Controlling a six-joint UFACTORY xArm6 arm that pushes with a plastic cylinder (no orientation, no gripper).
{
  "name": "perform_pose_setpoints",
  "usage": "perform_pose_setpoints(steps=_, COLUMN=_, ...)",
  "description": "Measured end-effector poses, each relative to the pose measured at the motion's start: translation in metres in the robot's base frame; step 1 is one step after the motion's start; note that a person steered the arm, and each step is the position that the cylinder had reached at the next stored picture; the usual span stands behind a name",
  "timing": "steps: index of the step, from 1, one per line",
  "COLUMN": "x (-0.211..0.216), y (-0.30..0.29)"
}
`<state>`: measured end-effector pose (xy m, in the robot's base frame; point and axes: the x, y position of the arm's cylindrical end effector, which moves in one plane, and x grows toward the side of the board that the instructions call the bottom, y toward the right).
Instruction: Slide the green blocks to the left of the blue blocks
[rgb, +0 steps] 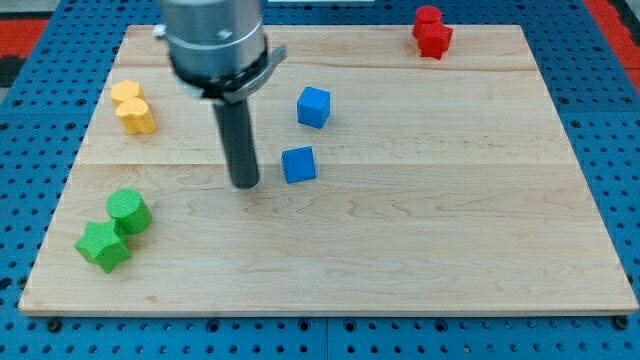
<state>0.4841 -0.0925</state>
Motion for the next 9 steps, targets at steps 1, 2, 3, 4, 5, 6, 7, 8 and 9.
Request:
perform_pose_setpoints(steps=1, x=0.007, y=0.046)
perform_pose_setpoints(steps=2, x=-0.034, y=0.067)
perform_pose_setpoints(steps=3, x=-0.057, y=0.055)
perform_pose_setpoints(steps=4, x=0.01, y=0.064)
perform_pose_setpoints(steps=5, x=0.102, y=0.032)
perform_pose_setpoints(steps=6, x=0.134, y=-0.049)
perform_pose_setpoints(steps=7, x=0.121, y=-0.117)
perform_pose_setpoints(steps=8, x=0.112, y=-0.159)
perform_pose_setpoints(steps=9, x=0.103, y=-0.149)
